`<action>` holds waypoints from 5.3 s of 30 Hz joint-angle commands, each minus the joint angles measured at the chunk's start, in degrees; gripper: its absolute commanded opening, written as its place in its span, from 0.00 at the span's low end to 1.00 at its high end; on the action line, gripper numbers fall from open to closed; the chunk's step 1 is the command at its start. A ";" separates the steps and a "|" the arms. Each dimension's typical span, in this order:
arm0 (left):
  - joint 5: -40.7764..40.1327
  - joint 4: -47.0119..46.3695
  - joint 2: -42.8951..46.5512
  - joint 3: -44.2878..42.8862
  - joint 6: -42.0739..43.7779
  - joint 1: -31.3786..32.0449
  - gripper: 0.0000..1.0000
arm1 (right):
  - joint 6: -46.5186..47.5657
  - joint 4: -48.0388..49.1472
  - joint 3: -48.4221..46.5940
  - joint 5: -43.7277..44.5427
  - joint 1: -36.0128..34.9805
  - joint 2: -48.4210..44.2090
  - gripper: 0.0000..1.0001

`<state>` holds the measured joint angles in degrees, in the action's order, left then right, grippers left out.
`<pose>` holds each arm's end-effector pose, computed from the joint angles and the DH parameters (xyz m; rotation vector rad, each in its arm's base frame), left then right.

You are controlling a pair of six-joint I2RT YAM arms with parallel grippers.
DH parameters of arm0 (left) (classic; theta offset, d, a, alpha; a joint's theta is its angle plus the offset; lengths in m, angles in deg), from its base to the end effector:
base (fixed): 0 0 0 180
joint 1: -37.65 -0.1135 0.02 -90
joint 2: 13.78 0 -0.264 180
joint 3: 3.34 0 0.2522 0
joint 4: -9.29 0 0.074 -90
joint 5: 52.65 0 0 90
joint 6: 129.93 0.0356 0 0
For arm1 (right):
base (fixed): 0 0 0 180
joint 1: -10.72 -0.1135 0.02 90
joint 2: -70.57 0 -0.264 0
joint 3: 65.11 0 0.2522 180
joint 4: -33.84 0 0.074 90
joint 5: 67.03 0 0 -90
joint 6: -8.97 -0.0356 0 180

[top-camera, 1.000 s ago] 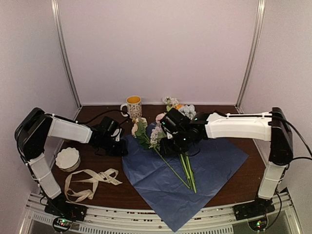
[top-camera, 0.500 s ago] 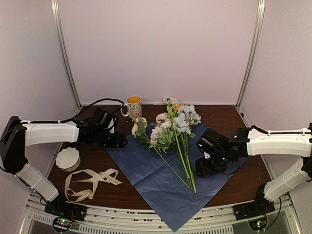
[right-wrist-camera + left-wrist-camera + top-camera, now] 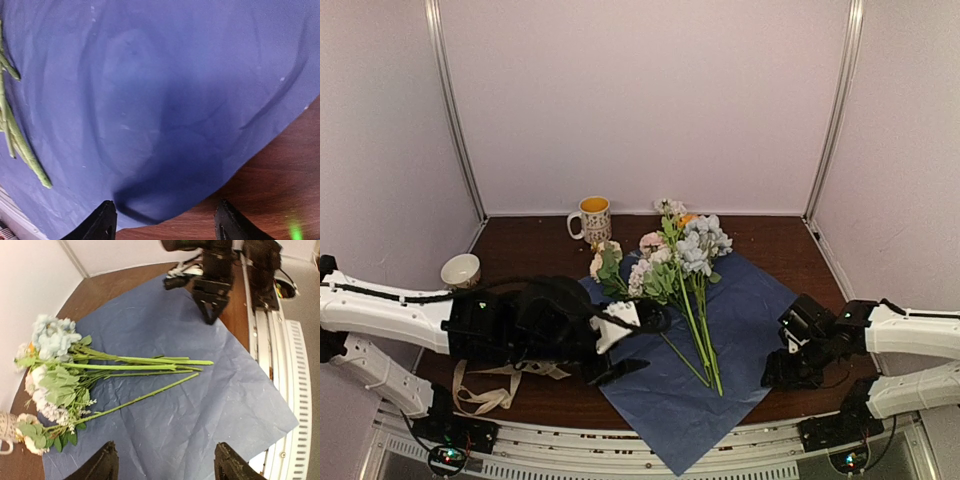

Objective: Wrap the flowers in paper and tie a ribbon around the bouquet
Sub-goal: Pick up the flattened wrapping paper from the center of the board, then pick up the bottom corner of the flattened wrapping paper from the center of the board.

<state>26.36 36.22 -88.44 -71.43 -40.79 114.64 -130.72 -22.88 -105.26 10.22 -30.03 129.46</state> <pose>0.0722 -0.2825 0.2791 1.2659 1.8008 -0.5776 0.1083 0.1037 0.1533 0.1961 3.0708 0.5207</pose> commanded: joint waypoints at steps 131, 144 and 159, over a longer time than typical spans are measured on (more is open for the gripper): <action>-7.26 37.82 -69.07 -76.13 2.34 15.87 0.73 | -17.56 26.15 -1.94 -5.31 13.33 -1.29 0.00; 1.76 36.92 -66.35 -73.62 3.13 15.87 0.69 | -16.18 25.57 -2.51 -4.65 13.57 -0.39 0.00; -1.31 37.28 -66.64 -73.91 1.81 15.82 0.16 | -15.58 25.09 -2.84 -4.74 13.94 -0.76 0.00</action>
<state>25.88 74.12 -156.43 -145.22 -38.67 130.48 -147.13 2.80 -106.59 3.79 -16.63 128.89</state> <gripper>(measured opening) 0.227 0.001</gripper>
